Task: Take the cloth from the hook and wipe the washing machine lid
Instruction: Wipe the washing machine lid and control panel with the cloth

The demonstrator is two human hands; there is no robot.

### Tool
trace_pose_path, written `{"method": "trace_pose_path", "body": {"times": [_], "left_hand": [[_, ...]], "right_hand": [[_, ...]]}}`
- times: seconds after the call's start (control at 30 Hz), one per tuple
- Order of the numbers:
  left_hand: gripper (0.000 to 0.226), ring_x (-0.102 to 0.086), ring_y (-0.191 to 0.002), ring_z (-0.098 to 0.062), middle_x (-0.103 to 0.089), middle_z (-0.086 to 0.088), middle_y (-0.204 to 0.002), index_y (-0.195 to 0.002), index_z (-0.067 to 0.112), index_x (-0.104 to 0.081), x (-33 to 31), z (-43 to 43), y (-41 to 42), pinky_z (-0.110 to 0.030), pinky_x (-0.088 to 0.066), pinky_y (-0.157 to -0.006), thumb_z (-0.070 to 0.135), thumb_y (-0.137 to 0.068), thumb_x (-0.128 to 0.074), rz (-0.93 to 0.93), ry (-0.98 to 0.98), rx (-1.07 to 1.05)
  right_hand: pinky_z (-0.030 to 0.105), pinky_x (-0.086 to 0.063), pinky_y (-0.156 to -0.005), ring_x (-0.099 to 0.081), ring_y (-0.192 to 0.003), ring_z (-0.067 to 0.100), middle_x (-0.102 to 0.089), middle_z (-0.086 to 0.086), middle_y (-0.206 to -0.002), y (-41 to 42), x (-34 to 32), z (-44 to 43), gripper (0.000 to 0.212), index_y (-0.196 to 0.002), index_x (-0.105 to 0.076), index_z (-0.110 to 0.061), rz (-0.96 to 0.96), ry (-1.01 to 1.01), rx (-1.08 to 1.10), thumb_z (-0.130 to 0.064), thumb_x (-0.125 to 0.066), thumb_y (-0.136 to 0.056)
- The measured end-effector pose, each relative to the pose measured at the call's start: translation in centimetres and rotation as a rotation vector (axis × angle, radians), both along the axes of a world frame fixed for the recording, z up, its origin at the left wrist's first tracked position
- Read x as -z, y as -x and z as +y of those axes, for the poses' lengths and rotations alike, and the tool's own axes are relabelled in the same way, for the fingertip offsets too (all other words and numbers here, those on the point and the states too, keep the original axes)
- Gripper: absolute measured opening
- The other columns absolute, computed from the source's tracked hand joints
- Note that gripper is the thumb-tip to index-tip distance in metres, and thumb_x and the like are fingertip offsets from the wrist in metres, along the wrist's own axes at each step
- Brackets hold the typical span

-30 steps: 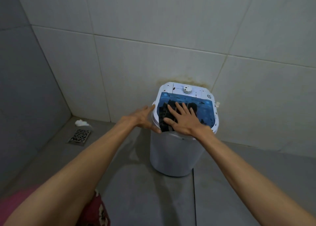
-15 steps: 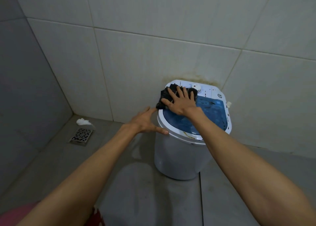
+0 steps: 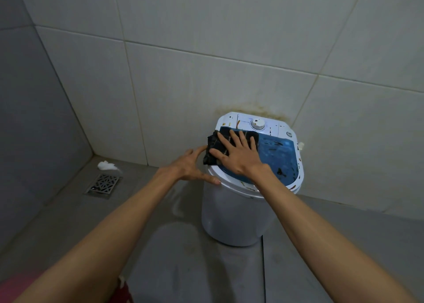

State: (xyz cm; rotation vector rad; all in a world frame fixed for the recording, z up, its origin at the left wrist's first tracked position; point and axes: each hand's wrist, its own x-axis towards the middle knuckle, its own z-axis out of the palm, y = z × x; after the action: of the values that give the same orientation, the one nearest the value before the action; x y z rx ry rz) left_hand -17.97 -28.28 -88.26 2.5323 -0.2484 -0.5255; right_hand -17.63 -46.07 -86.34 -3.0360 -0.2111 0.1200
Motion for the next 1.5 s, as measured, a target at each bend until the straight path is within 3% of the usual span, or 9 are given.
{"method": "trace_pose_path", "body": {"times": [0.13,0.27,0.33,0.43,0.53,0.67,0.83,1.1,1.5], "left_hand": [[0.134,-0.020,-0.146,-0.031,-0.009,-0.008,-0.161,-0.153,0.027,0.002,-1.3,-0.4,-1.1,-0.049,-0.029,-0.115,0.058,-0.055,-0.084,0.113,-0.069,-0.016],[0.104,-0.025,-0.143,-0.033,-0.016,-0.016,-0.159,-0.153,0.009,0.000,-7.0,-1.6,-1.4,-0.043,-0.033,-0.111,0.022,-0.077,-0.071,0.159,-0.058,-0.043],[0.093,-0.032,-0.139,-0.032,-0.028,-0.018,-0.154,-0.150,0.005,-0.013,-8.7,-3.7,-1.3,-0.036,-0.035,-0.108,0.026,-0.077,-0.066,0.034,0.031,-0.095],[0.086,-0.031,-0.139,-0.035,-0.033,-0.021,-0.151,-0.145,0.011,-0.031,-7.0,-8.1,-0.8,-0.042,-0.030,-0.114,0.053,-0.074,-0.056,-0.227,0.050,-0.205],[0.086,0.006,-0.148,-0.039,0.005,-0.024,-0.159,-0.155,0.014,-0.002,-3.1,-11.0,0.0,-0.052,-0.001,-0.119,0.062,-0.091,-0.037,-0.225,-0.116,-0.221],[0.085,0.009,-0.148,-0.037,0.011,-0.021,-0.160,-0.155,0.017,0.005,-0.9,-11.2,-1.6,-0.049,0.003,-0.119,0.067,-0.092,-0.024,-0.302,-0.131,-0.240],[0.089,0.003,-0.149,-0.033,0.007,-0.014,-0.162,-0.155,0.024,0.003,-1.6,-11.0,-6.6,-0.047,-0.002,-0.120,0.068,-0.088,-0.035,-0.237,-0.054,-0.243],[0.088,0.001,-0.147,-0.039,0.008,-0.018,-0.161,-0.153,0.030,0.009,-2.6,-11.0,-12.4,-0.049,-0.008,-0.119,0.069,-0.089,-0.037,-0.143,-0.003,-0.177],[0.081,-0.010,-0.146,-0.040,-0.001,-0.021,-0.160,-0.154,0.027,0.006,-1.6,-7.7,-5.3,-0.045,-0.011,-0.120,0.059,-0.094,-0.039,-0.101,0.035,-0.173]], "right_hand": [[0.051,0.011,-0.118,0.011,-0.151,0.024,0.003,0.002,-0.165,-1.6,-1.2,0.5,0.076,-0.154,-0.008,-0.040,0.117,-0.112,0.024,-0.075,-0.021,-0.089],[0.045,-0.023,-0.118,-0.028,-0.145,0.025,-0.035,0.007,-0.156,-1.2,-3.5,-4.3,0.061,-0.149,-0.039,-0.026,-0.095,-0.633,0.154,-0.055,-0.041,-0.096],[0.045,-0.025,-0.117,-0.028,-0.144,0.030,-0.037,0.015,-0.154,-0.6,-3.8,-8.0,0.060,-0.149,-0.038,-0.019,-0.252,-0.451,0.286,-0.047,-0.044,-0.096],[0.049,-0.013,-0.120,-0.008,-0.149,0.036,-0.016,0.021,-0.160,0.9,-3.3,-11.6,0.072,-0.154,-0.021,-0.018,-0.098,-0.209,0.389,-0.051,-0.045,-0.095],[0.049,-0.017,-0.119,-0.013,-0.148,0.037,-0.017,0.021,-0.159,1.5,-2.3,-13.0,0.083,-0.154,-0.022,-0.018,0.046,-0.100,0.363,-0.064,-0.048,-0.089],[0.043,-0.039,-0.107,-0.043,-0.133,0.033,-0.041,0.015,-0.149,1.1,-1.7,-13.8,0.081,-0.144,-0.039,-0.017,0.110,-0.120,0.318,-0.070,-0.050,-0.084],[0.046,-0.033,-0.112,-0.035,-0.140,0.033,-0.031,0.012,-0.156,1.0,-1.1,-14.0,0.087,-0.151,-0.029,-0.024,0.080,-0.068,0.334,-0.077,-0.041,-0.082],[0.045,-0.036,-0.110,-0.044,-0.134,0.031,-0.043,0.010,-0.149,0.4,-1.9,-13.8,0.083,-0.144,-0.040,-0.022,0.098,0.022,0.306,-0.078,-0.041,-0.081],[0.048,-0.030,-0.114,-0.043,-0.136,0.030,-0.041,0.009,-0.152,1.3,-3.3,-13.1,0.085,-0.147,-0.035,-0.026,0.176,0.012,0.338,-0.078,-0.040,-0.081]]}}
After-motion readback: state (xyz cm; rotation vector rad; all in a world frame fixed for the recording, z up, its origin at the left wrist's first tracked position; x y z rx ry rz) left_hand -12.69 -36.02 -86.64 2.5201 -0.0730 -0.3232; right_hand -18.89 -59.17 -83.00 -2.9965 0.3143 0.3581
